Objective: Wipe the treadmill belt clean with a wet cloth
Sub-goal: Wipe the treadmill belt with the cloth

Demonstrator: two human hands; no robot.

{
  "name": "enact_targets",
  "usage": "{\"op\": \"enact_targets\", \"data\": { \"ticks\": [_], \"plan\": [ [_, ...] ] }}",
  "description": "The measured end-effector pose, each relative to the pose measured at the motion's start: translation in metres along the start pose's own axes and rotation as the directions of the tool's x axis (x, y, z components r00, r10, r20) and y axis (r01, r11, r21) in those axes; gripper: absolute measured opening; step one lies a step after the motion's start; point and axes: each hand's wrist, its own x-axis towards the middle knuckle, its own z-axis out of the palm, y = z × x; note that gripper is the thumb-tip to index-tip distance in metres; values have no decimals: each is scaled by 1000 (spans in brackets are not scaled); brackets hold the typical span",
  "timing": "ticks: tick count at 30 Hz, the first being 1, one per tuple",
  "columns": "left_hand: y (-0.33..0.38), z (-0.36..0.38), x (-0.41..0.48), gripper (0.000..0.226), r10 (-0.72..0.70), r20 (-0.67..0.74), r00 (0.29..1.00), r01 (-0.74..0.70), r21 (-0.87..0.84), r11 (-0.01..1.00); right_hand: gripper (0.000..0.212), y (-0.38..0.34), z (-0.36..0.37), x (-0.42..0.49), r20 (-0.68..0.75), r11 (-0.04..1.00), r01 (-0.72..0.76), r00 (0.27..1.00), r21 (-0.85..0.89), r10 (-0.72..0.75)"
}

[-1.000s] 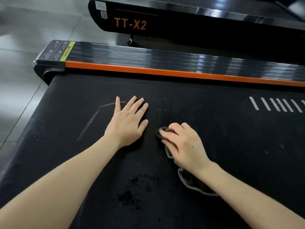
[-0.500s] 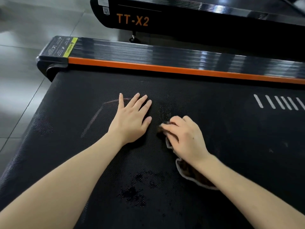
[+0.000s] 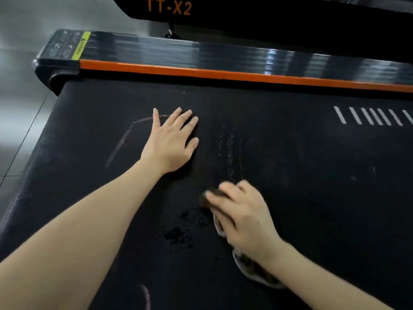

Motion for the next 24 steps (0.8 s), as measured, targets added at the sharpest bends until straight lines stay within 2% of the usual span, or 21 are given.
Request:
{"op": "enact_targets", "data": {
  "ticks": [4, 5, 7, 9, 10, 12, 18, 21, 24],
  "plan": [
    [0, -1, -1, 56, 7, -3, 1000, -7, 3, 1000, 28, 13, -22, -25, 71, 986, 151, 987, -72, -146],
    [0, -1, -2, 56, 9, -4, 1000, -9, 10, 1000, 28, 24, -22, -18, 49, 986, 126, 991, -106, -121],
    [0, -1, -2, 56, 5, 13, 1000, -6, 33, 999, 29, 43, -19, 1, -64, 988, -65, 996, -137, 57],
    [2, -5, -1, 57, -8, 53, 999, 4, 87, 996, 30, 52, -13, 11, -157, 960, -240, 964, -146, 217],
    [5, -9, -3, 57, -24, 74, 997, 15, 125, 992, 30, 52, -11, 13, -172, 950, -270, 955, -155, 244],
    [11, -15, -15, 58, -61, 67, 996, 49, 172, 984, 30, 51, -9, 11, -187, 950, -269, 953, -160, 238],
    [12, -43, -136, 57, -6, -47, 999, 9, 68, 998, 34, 48, -13, 12, -205, 938, -292, 945, -186, 254],
    [-3, -56, -195, 57, -50, 7, 999, 49, 101, 994, 27, 35, -14, 11, -221, 908, -371, 918, -193, 328],
    [-11, -62, -232, 57, -71, 55, 996, 62, 145, 987, 24, -11, -8, -14, -235, 890, -428, 892, -158, 387]
  ]
}}
